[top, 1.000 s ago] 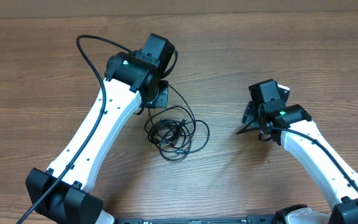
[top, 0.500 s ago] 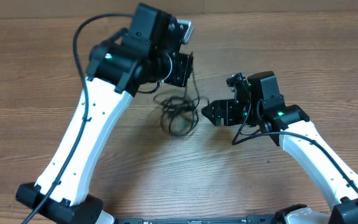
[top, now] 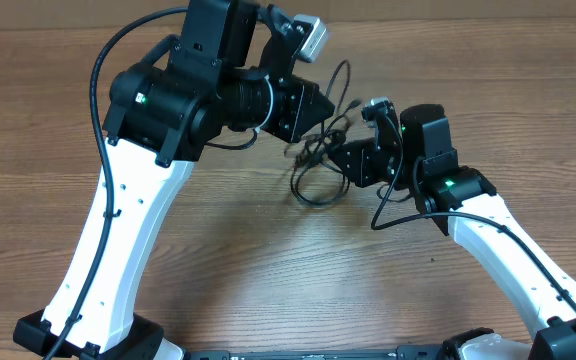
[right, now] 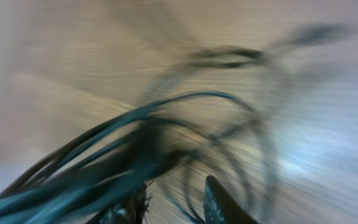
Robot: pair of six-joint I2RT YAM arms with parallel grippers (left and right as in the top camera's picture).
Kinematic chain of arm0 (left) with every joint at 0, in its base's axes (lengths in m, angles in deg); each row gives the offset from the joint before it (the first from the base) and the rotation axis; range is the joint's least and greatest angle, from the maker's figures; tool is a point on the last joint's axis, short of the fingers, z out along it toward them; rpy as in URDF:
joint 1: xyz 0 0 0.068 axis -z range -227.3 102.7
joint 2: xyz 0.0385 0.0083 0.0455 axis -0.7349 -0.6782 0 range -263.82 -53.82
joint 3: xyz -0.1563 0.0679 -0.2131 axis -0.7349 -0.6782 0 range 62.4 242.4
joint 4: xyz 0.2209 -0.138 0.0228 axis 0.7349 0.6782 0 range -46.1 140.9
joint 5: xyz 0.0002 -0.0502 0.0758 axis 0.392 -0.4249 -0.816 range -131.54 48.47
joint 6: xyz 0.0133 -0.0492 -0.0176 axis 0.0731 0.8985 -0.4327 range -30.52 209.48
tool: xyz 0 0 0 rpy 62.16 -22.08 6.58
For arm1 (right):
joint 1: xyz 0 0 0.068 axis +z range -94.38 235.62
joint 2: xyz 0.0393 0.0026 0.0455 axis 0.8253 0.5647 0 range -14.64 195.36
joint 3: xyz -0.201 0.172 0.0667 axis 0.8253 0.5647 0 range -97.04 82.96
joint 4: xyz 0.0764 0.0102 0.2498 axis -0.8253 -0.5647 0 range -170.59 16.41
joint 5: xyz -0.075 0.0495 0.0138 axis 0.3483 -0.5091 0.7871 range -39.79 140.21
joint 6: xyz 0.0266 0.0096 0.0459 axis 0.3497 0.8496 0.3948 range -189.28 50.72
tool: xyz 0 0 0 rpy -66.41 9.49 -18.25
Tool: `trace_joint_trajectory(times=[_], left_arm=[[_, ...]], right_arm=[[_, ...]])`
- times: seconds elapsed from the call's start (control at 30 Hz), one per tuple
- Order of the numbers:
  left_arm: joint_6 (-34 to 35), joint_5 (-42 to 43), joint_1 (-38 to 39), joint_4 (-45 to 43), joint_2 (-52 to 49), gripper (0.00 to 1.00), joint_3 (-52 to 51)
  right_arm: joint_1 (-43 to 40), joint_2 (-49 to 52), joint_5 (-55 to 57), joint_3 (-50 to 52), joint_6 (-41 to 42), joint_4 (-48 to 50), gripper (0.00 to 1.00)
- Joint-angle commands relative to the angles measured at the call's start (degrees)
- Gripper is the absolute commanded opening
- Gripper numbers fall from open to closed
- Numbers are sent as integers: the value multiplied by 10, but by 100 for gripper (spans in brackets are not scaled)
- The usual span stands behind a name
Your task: Untangle cables
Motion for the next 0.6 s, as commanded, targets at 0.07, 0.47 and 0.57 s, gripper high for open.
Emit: trace_joint_trajectory(times=[0.07,0.47,0.57], left_arm=[[-13,-81,4,36,14,4,14],[53,-193,4,8,11,4,13],[37,-123,4,-23,11,4,13]], right_arm=[[-1,-1,350,-4,227,-146,21],[-2,-1,-132,-4,11,-77,48],[-2,-1,-219,-4,12,-47,66]])
